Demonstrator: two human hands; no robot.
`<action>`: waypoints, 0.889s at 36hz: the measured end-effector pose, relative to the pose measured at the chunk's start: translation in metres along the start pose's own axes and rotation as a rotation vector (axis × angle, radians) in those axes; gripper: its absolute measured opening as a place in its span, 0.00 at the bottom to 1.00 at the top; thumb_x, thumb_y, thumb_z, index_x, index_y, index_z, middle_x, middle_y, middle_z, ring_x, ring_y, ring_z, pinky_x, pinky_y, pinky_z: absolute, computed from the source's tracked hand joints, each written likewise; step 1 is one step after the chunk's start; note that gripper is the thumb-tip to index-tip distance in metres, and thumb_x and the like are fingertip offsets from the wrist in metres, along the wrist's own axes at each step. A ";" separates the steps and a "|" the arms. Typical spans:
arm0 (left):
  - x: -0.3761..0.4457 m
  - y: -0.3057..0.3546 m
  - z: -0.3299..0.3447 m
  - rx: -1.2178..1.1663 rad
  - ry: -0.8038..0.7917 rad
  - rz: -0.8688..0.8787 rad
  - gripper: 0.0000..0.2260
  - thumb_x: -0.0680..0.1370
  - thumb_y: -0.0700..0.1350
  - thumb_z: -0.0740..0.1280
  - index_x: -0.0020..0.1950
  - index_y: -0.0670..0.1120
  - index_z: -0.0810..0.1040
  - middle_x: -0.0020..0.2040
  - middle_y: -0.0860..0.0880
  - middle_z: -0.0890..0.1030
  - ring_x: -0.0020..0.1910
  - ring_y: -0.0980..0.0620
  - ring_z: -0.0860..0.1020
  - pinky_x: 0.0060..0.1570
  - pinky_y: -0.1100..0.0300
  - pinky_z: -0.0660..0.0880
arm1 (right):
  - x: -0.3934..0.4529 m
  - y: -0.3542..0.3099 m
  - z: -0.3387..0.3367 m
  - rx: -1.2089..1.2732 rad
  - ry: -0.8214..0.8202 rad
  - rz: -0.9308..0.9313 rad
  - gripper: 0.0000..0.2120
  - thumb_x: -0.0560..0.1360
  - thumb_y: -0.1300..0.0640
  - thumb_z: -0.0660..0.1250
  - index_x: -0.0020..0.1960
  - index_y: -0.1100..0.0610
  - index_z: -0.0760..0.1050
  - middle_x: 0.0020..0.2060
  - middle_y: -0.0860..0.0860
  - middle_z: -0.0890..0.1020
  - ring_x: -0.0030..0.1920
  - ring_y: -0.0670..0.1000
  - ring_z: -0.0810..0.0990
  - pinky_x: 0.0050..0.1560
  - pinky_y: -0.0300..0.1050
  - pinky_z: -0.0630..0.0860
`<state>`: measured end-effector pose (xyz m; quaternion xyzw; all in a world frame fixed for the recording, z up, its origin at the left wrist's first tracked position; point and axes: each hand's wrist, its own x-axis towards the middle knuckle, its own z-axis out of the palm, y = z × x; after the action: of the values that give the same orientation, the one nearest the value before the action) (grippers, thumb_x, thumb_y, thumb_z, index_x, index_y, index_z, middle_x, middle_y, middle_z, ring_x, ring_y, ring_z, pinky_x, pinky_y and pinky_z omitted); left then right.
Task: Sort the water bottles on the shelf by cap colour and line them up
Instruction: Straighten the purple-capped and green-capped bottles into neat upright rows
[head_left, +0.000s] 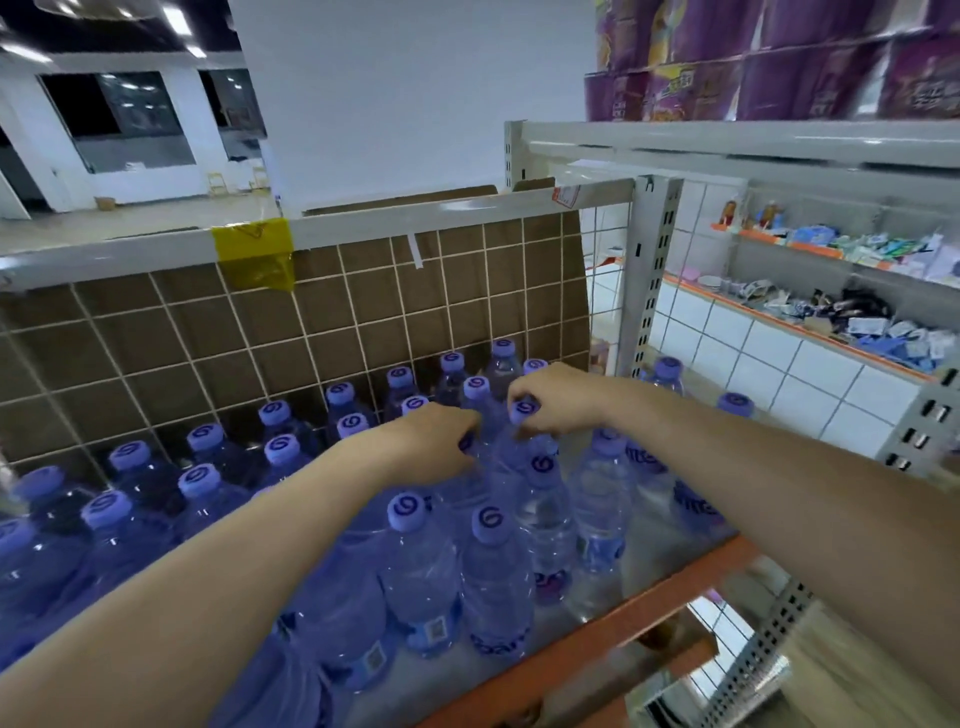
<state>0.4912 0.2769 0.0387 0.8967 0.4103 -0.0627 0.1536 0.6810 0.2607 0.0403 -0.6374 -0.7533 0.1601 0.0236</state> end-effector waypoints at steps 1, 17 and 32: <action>0.001 0.003 -0.001 0.002 0.013 0.006 0.12 0.76 0.48 0.64 0.54 0.43 0.73 0.50 0.43 0.77 0.50 0.43 0.76 0.45 0.51 0.71 | -0.002 0.004 -0.003 0.019 0.017 0.011 0.12 0.75 0.51 0.70 0.54 0.58 0.76 0.35 0.50 0.77 0.32 0.50 0.77 0.32 0.41 0.71; 0.055 0.077 -0.104 -0.092 0.360 0.001 0.12 0.71 0.54 0.69 0.41 0.45 0.80 0.37 0.50 0.78 0.38 0.51 0.75 0.39 0.56 0.73 | 0.010 0.063 -0.117 0.305 0.455 -0.043 0.09 0.70 0.50 0.72 0.40 0.57 0.82 0.34 0.48 0.78 0.36 0.45 0.73 0.34 0.39 0.67; 0.127 0.118 -0.129 -0.245 0.492 -0.005 0.10 0.71 0.49 0.71 0.34 0.47 0.75 0.31 0.51 0.71 0.31 0.54 0.69 0.33 0.61 0.65 | 0.054 0.123 -0.149 0.367 0.502 -0.093 0.10 0.68 0.53 0.73 0.35 0.60 0.78 0.28 0.51 0.74 0.31 0.46 0.70 0.32 0.41 0.65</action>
<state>0.6618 0.3371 0.1566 0.8587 0.4421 0.2069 0.1564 0.8239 0.3617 0.1393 -0.6072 -0.7107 0.1295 0.3308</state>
